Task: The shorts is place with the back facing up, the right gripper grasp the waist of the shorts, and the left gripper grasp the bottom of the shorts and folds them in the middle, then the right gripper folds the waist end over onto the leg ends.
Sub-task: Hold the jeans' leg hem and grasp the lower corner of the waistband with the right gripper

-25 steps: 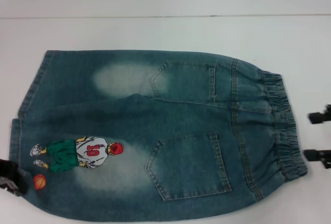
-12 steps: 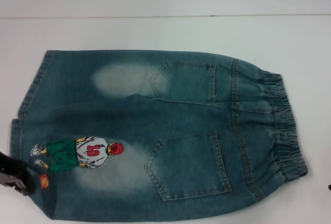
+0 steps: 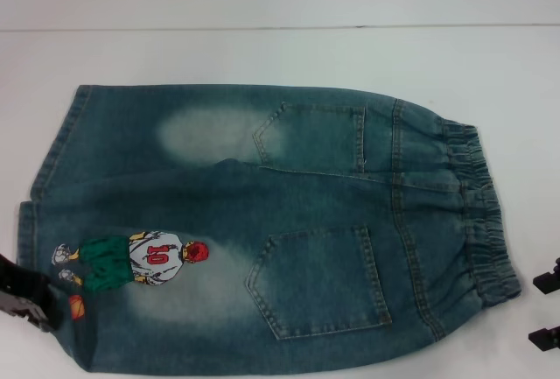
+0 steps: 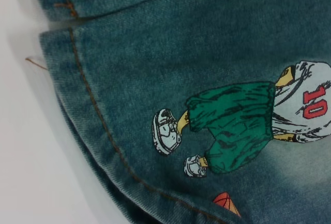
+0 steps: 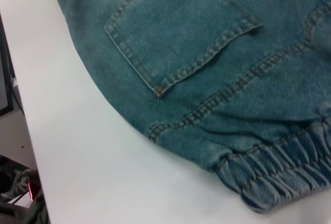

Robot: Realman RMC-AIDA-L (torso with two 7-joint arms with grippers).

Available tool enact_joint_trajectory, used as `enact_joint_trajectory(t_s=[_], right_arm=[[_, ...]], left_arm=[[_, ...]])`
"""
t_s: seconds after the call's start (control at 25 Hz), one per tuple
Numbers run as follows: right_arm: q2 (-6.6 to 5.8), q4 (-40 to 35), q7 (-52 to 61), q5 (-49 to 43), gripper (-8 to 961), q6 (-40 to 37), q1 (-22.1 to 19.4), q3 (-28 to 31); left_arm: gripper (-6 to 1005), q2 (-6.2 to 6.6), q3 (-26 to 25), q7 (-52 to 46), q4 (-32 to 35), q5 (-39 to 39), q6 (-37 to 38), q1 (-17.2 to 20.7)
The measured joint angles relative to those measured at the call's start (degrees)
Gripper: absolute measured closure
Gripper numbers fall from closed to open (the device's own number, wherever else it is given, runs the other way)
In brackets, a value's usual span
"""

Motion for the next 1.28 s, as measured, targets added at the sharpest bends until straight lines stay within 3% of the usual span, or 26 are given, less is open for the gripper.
enact_joint_trajectory(t_s=[0.52,0.72,0.92,1.28], right_arm=[[-0.46,7.1,-2.1,0.1,46,3.9,2.6,-0.7],[-0.04,6.7,-3.6,0.5,47,3.9,2.6,-0.4],[-0.29,6.6,-4.5,2.7,125,3.5,2.3,-0.3],[0.09,7.7,-5.6,3.9,143,7.3,1.8,-0.2]], left_arm=[[918,-0.22,0.7,-0.1,0.0,0.0,0.3,-0.1],[918,-0.31,0.8,-0.1,0.0,0.0,0.3,-0.1],[918,-0.38,1.0,-0.1,-0.2,0.0,0.0,0.0],[917,-0.41,1.5,-0.1,-0.7,0.0,-0.5,0.0]])
